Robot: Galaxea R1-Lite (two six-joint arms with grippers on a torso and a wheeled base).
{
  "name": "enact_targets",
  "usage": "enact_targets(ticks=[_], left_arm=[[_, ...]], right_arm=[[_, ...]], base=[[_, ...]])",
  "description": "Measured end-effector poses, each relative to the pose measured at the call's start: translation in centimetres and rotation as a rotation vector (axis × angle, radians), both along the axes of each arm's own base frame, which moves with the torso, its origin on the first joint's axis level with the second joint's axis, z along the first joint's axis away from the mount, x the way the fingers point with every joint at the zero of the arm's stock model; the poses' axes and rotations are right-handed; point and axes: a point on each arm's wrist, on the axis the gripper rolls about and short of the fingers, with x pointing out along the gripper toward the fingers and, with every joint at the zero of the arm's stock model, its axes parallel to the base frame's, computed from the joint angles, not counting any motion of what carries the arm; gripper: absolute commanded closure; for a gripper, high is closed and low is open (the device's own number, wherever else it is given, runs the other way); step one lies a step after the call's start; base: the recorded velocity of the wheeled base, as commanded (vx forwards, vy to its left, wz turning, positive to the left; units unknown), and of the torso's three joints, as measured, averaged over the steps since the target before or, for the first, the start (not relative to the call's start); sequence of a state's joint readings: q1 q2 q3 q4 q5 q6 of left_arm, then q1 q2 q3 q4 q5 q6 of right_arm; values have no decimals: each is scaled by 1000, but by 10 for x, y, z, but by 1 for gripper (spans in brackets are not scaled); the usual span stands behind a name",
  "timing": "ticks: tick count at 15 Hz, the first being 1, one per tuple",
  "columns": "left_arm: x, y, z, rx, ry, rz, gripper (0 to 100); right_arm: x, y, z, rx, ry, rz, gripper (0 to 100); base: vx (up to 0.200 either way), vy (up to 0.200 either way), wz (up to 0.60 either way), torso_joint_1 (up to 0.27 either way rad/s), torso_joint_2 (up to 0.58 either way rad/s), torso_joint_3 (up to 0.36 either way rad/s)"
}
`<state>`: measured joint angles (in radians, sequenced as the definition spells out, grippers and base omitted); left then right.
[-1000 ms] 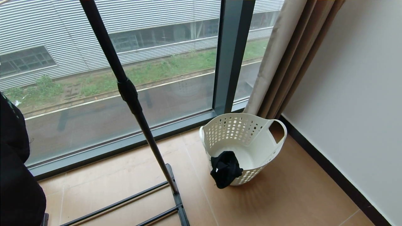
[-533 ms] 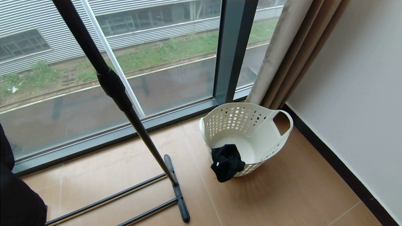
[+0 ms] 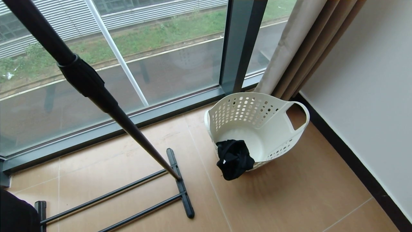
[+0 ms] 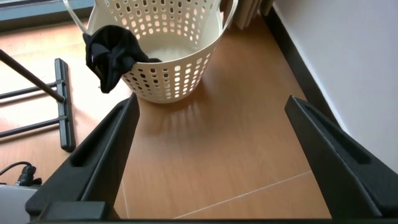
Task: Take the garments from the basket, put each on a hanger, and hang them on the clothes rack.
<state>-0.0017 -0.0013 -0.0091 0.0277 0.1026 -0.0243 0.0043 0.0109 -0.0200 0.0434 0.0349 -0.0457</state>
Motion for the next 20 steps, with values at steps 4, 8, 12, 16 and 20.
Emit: enact_targets(ticks=[4,8,12,16,20], left_arm=[[0,0,0,0,0,0,0],[0,0,0,0,0,0,0],[0,0,0,0,0,0,0],[0,0,0,0,0,0,0],[0,0,0,0,1,-1,0]], right_arm=[[0,0,0,2,-4,-2,0],[0,0,-1,-40,-4,-7,0],[1,0,0,-50,17,-7,0],[15,0,17,-65,157,4,0],[62,3,57,-105,297,90,0]], base=[[0,0,0,2,1,-148],[0,0,0,0,0,0],[0,0,0,0,0,0],[0,0,0,0,0,0],[0,0,0,0,0,0]])
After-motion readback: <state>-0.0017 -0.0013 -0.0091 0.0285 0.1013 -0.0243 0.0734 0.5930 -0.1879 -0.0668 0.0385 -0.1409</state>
